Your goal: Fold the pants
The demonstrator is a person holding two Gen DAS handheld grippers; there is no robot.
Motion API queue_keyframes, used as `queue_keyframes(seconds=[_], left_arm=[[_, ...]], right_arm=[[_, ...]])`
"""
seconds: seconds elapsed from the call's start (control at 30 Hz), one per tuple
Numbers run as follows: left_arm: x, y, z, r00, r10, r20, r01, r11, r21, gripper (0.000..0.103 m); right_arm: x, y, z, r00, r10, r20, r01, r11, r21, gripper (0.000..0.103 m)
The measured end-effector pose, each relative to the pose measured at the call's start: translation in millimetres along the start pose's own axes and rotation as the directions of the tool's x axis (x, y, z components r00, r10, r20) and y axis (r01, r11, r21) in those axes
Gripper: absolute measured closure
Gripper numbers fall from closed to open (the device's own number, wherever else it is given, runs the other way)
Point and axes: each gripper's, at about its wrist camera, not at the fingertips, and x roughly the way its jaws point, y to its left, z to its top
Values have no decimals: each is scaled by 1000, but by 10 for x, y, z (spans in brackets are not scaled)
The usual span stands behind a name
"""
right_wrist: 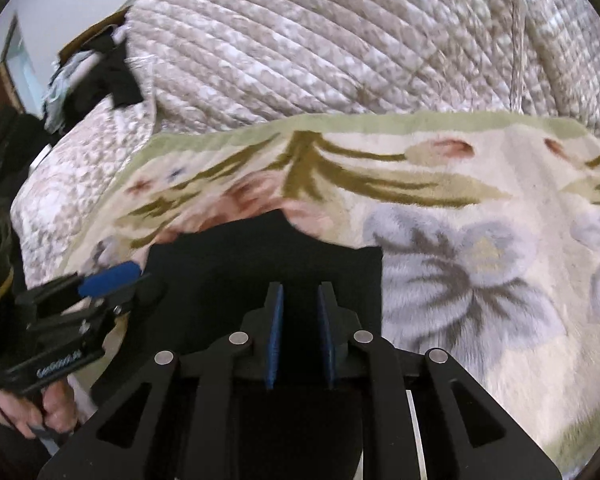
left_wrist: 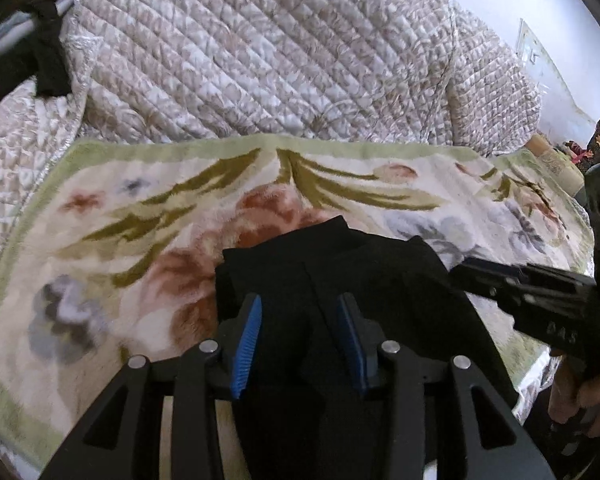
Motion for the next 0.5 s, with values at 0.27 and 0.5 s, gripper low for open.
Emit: queue_keyframes(seconds=[0.27,0.5], left_arm=[[-261,8,-277,999,51,15,-51,999,-19,61],[-413,-35,-532,999,47,19,-46,997,-54,74]], right_arm=[[-250,207,-498,999,-31,-10,31,999,-41,78],[-282,216,-772,999,-39,-18,39,999,-3,78]])
